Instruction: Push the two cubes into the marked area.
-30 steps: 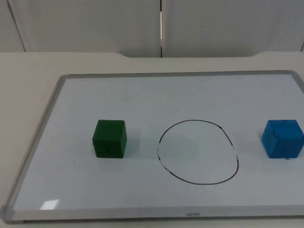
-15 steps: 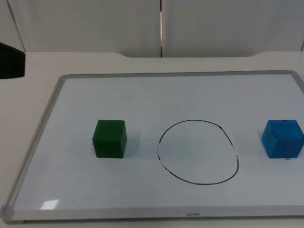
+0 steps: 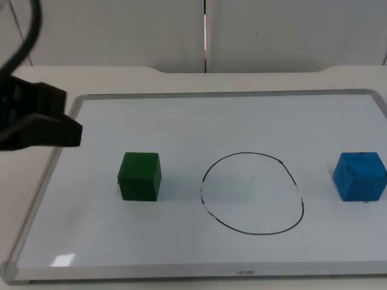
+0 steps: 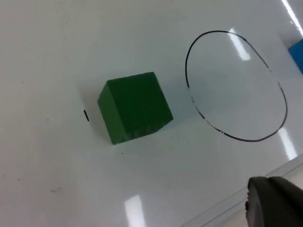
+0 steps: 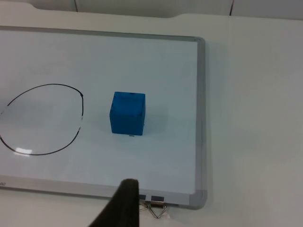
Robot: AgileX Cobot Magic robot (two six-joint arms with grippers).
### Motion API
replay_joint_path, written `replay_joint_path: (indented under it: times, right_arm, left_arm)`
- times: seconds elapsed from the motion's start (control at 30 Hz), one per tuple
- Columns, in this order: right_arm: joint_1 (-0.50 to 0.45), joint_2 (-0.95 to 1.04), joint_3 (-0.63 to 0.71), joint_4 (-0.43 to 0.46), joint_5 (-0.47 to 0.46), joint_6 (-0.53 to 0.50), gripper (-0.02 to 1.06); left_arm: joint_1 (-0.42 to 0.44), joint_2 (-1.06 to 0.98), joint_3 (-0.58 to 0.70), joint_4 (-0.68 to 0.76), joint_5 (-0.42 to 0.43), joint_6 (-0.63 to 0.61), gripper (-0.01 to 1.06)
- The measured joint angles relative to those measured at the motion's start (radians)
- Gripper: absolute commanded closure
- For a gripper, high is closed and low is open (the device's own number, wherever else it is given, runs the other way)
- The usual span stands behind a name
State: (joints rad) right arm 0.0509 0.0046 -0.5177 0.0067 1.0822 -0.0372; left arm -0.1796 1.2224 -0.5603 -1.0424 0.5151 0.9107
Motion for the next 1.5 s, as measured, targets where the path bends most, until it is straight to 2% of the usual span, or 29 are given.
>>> replay_joint_path:
  times: [0.07, 0.3, 0.37, 0.5, 0.63, 1.03, 1.13, 1.3, 1.5]
  right_arm:
    - [0.0, 0.0, 0.0, 0.0, 0.0, 0.0, -0.01]
    - [0.0, 0.0, 0.0, 0.0, 0.0, 0.0, -0.01]
    - [0.0, 0.0, 0.0, 0.0, 0.0, 0.0, -0.01]
    - [0.0, 0.0, 0.0, 0.0, 0.0, 0.0, -0.01]
    - [0.0, 0.0, 0.0, 0.0, 0.0, 0.0, -0.01]
    - [0.0, 0.0, 0.0, 0.0, 0.0, -0.003, -0.01]
    - [0.0, 0.0, 0.0, 0.0, 0.0, -0.003, -0.01]
    - [0.0, 0.0, 0.0, 0.0, 0.0, -0.003, -0.01]
    - [0.0, 0.0, 0.0, 0.0, 0.0, -0.003, -0.01]
  left_arm:
    - [-0.037, 0.04, 0.0, -0.013, -0.063, 0.004, 1.05]
    - [-0.107, 0.158, -0.032, -0.052, -0.173, 0.006, 1.05]
    - [-0.107, 0.182, -0.042, -0.052, -0.189, 0.0, 1.05]
    - [-0.107, 0.264, -0.071, -0.059, -0.298, -0.033, 1.05]
    - [-0.107, 0.329, -0.088, -0.059, -0.347, -0.038, 1.05]
    - [-0.107, 0.541, -0.21, -0.059, -0.38, -0.062, 1.05]
    - [-0.107, 0.571, -0.217, -0.059, -0.41, -0.066, 1.05]
    - [-0.107, 0.611, -0.217, -0.059, -0.515, -0.073, 1.05]
    - [-0.107, 0.671, -0.243, -0.059, -0.546, -0.073, 1.05]
